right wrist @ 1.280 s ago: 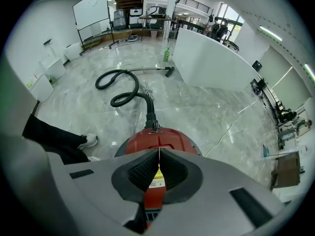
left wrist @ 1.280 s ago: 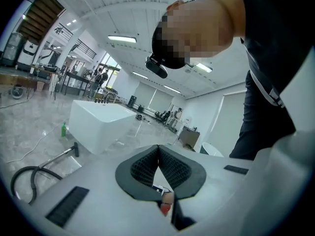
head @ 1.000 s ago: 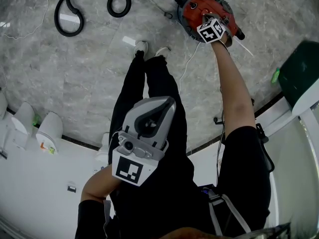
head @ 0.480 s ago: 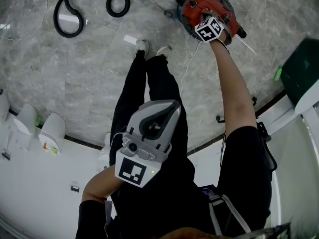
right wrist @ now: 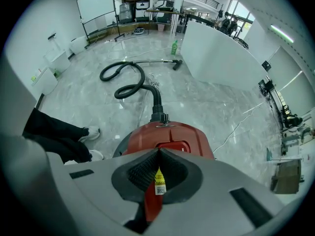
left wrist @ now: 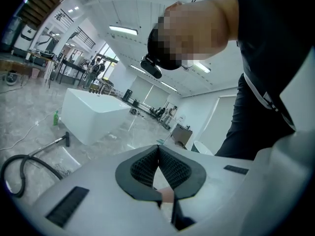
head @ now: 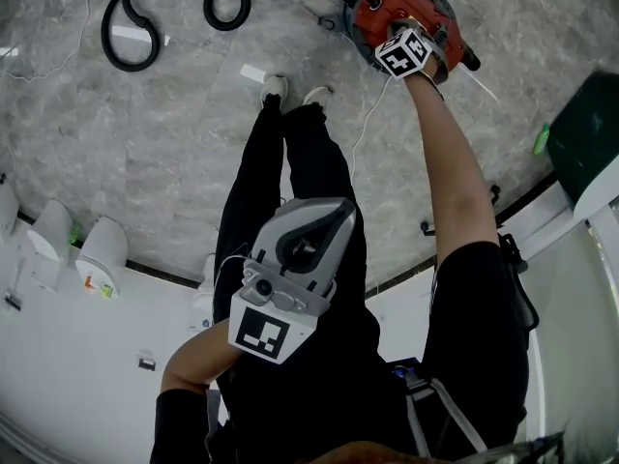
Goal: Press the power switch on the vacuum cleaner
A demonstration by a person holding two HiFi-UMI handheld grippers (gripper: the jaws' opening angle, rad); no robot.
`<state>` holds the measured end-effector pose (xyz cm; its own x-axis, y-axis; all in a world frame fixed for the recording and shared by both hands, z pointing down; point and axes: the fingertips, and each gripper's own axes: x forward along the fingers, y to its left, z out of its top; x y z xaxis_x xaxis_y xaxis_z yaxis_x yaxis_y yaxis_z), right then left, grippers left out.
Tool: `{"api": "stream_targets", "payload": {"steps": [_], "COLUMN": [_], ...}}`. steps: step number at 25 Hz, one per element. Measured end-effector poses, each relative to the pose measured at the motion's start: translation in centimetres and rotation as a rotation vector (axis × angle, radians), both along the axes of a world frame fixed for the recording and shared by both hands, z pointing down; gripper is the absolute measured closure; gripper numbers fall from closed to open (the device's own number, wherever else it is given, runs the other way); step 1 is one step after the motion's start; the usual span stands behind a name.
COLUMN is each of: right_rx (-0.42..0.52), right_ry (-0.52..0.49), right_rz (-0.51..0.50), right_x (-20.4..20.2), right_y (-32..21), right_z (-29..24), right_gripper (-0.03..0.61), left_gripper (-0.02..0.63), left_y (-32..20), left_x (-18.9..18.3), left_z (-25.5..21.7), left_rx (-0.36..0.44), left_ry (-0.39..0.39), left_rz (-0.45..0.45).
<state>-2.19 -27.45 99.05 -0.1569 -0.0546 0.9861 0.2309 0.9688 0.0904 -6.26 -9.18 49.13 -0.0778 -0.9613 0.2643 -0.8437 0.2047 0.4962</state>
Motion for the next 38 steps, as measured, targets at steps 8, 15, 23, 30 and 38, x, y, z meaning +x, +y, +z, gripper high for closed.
{"api": "stream_targets", "payload": {"steps": [8, 15, 23, 30, 38], "right_rx": [0.059, -0.014, -0.016, -0.061, -0.029], "right_ry": [-0.040, -0.135, -0.306, -0.560, -0.786], "right_rz": [-0.002, 0.217, 0.393, 0.529, 0.639], "right_x": [0.1, -1.3, -0.7, -0.4, 1.3], "right_y": [-0.1, -0.3, -0.4, 2.3, 3.8], "right_z": [-0.4, -3.3, -12.9, -24.5, -38.6], "right_gripper": [0.558, 0.558, 0.558, 0.558, 0.558], "left_gripper": [0.595, 0.595, 0.595, 0.595, 0.595], "left_y": [0.0, 0.3, 0.3, 1.3, 1.7], "left_x": [1.8, 2.7, 3.9, 5.1, 3.3], "left_z": [-0.5, -1.7, -5.9, -8.8, -12.1], "left_rx": [0.012, 0.030, 0.093, 0.120, 0.155], "left_ry": [-0.017, -0.011, -0.047, -0.063, -0.129], "left_rz": [0.018, 0.034, 0.077, 0.139, 0.178]}}
